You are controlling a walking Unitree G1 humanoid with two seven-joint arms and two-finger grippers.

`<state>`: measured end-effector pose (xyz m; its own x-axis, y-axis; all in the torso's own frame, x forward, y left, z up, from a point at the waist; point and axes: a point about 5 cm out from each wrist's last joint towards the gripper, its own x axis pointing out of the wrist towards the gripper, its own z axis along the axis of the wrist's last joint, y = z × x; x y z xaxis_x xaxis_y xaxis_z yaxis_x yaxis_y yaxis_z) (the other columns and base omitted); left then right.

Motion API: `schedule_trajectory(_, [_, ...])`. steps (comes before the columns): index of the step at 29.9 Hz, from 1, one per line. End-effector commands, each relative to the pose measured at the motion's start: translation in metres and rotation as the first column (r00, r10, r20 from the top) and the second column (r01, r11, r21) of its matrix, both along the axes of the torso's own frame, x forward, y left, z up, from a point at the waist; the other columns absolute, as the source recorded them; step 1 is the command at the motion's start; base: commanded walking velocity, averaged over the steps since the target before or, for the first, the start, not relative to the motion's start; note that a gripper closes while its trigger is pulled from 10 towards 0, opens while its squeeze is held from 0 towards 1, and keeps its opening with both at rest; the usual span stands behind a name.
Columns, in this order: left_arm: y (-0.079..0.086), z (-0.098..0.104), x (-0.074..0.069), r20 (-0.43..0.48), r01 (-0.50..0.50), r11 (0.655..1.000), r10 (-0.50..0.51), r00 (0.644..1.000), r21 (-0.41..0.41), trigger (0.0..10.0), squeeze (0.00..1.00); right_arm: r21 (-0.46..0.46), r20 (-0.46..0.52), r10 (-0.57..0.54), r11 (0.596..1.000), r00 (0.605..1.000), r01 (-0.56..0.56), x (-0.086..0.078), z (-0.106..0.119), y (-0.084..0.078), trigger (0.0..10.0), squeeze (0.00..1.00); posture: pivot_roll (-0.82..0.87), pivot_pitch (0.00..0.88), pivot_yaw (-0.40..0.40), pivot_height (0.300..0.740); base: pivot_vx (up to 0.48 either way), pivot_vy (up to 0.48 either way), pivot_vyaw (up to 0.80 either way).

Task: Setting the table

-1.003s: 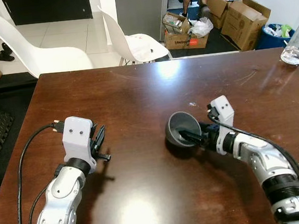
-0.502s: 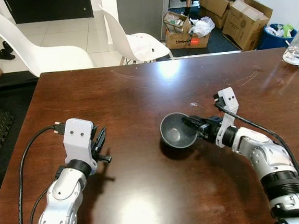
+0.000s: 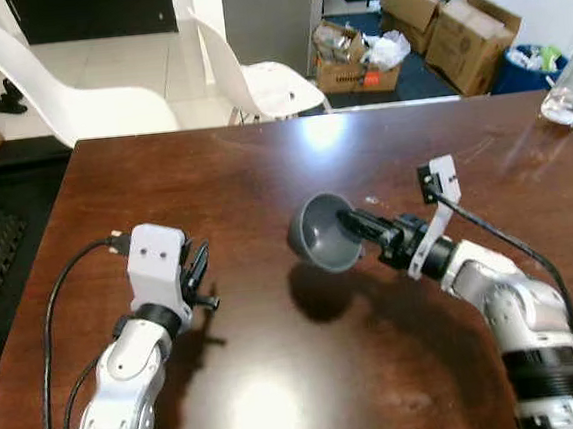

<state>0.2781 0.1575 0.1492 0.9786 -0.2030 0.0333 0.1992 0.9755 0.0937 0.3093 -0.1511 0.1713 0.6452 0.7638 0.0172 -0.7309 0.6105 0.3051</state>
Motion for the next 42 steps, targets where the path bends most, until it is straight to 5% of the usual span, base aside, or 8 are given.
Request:
schedule_trajectory(1, [0.009,0.0,0.002,-0.006,-0.025,1.0,0.026,1.0,0.007,10.0,0.0,-0.07,0.007,0.104,0.992,0.995,-0.103,-0.018,-0.006,0.016,10.0,0.0,-0.01,0.088,0.044,0.74,0.0,0.0,0.0])
schedule_trajectory(10, [0.046,0.022,0.003,0.048,-0.123,0.992,0.122,0.991,0.01,10.0,0.0,-0.15,-0.037,0.0,0.989,0.999,-0.006,-0.027,-0.034,0.045,10.0,0.0,0.01,0.075,0.045,0.74,0.0,0.0,0.0])
schedule_trajectory(21, [0.027,0.007,0.003,0.011,-0.078,0.997,0.078,0.997,-0.007,10.0,0.0,-0.135,-0.056,0.069,0.988,0.996,-0.076,-0.04,-0.019,0.043,10.0,0.05,-0.02,0.065,0.03,0.74,0.0,0.0,0.0])
schedule_trajectory(22, [0.025,0.005,0.003,0.006,-0.075,0.997,0.075,0.997,-0.012,10.0,0.0,-0.135,-0.055,0.059,0.989,0.997,-0.066,-0.038,-0.018,0.041,10.0,1.0,-0.02,0.066,0.027,0.74,0.0,0.0,0.0])
schedule_trajectory(34, [0.019,0.001,0.002,-0.01,-0.064,0.998,0.064,0.998,-0.021,10.0,0.0,-0.079,-0.031,0.009,0.997,0.999,-0.011,-0.038,0.0,0.032,10.0,1.0,-0.03,0.073,0.032,0.74,0.0,0.0,0.0])
schedule_trajectory(35, [0.019,0.001,0.002,-0.01,-0.063,0.998,0.063,0.998,-0.022,10.0,0.0,-0.08,-0.021,0.008,0.997,1.0,-0.009,-0.039,0.0,0.03,10.0,0.38,-0.03,0.073,0.032,0.74,0.0,0.0,0.0])
schedule_trajectory(36, [0.017,0.001,0.003,-0.01,-0.058,0.998,0.058,0.998,-0.023,10.0,0.0,-0.091,0.007,0.003,0.996,1.0,-0.002,-0.041,0.001,0.025,10.0,0.0,-0.03,0.074,0.033,0.74,0.0,0.0,0.0])
schedule_trajectory(42, [0.014,0.001,0.003,-0.012,-0.047,0.999,0.046,0.999,-0.026,10.0,0.0,-0.273,0.085,-0.019,0.961,0.996,0.041,-0.046,-0.011,0.008,10.0,0.0,-0.03,0.079,0.038,0.74,0.0,0.0,0.0])
